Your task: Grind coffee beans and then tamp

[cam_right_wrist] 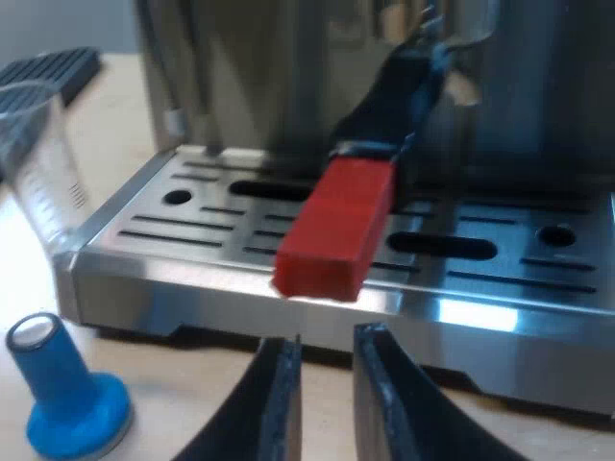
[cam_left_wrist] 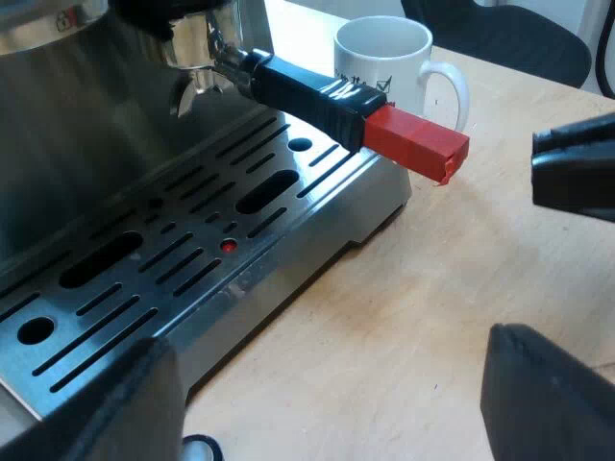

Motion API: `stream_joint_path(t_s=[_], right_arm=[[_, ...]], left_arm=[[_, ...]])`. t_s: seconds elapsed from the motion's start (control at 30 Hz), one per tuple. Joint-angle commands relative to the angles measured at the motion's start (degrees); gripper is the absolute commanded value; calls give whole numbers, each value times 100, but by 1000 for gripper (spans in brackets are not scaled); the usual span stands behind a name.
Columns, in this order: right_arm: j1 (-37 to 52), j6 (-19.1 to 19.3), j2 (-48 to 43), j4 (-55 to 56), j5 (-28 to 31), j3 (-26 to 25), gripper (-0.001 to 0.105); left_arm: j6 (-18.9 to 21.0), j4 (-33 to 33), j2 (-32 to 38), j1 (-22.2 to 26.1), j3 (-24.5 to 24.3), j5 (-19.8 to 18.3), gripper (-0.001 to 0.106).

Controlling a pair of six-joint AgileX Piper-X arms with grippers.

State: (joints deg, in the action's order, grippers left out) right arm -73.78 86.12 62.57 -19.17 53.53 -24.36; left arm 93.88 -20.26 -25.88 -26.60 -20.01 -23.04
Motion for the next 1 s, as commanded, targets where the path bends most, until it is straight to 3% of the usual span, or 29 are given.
stream_joint_path(t_s=[0.03, 0.1, 0.47, 1.0], right_arm=[[17, 70, 2, -59, 73, -9, 9], [17, 70, 2, -74, 71, -9, 0], [17, 70, 33, -257, 16, -9, 0], [21, 275, 1012, -1559, 283, -9, 0]], left_arm=[[-37, 93, 3, -24, -15, -42, 66], [-37, 93, 3, -24, -15, -42, 66], [-37, 93, 3, -24, -15, -42, 66], [-37, 93, 3, -24, -15, -42, 66]])
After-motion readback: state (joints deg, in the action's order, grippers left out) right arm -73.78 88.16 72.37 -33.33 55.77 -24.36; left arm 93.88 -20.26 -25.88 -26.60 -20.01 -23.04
